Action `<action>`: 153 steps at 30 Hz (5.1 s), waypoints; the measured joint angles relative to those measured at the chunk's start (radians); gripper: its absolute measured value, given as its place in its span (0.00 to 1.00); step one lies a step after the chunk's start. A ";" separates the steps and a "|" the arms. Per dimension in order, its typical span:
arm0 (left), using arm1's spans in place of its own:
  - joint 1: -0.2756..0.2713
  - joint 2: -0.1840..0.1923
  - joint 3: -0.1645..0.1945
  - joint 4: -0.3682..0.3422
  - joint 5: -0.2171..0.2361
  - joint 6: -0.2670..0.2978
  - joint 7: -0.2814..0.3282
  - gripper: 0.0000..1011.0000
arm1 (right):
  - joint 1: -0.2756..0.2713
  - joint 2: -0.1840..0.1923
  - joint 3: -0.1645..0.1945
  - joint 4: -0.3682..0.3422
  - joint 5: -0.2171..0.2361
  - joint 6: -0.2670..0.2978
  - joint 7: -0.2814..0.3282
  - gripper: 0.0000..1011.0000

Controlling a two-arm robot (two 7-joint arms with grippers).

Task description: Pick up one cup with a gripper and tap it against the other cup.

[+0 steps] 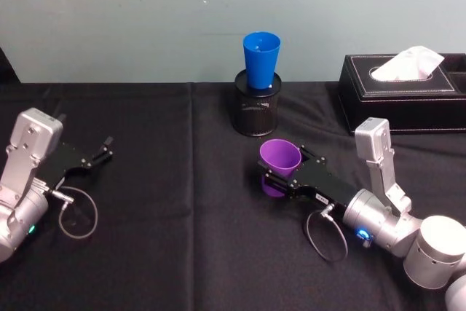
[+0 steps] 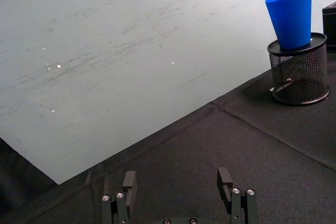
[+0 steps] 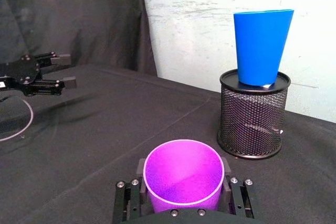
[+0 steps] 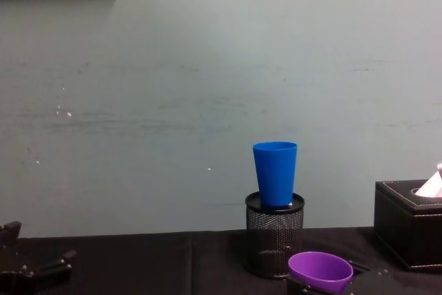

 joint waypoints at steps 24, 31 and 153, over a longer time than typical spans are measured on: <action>0.000 0.000 0.000 0.000 0.000 0.000 0.000 0.99 | -0.063 0.087 0.053 -0.356 0.076 0.298 -0.093 0.72; 0.000 0.000 0.000 0.000 0.000 0.000 0.000 0.99 | -0.055 0.111 0.034 -0.401 0.077 0.336 -0.111 0.72; 0.000 0.000 0.000 0.000 0.000 0.000 0.000 0.99 | -0.057 0.104 0.040 -0.389 0.077 0.327 -0.105 0.72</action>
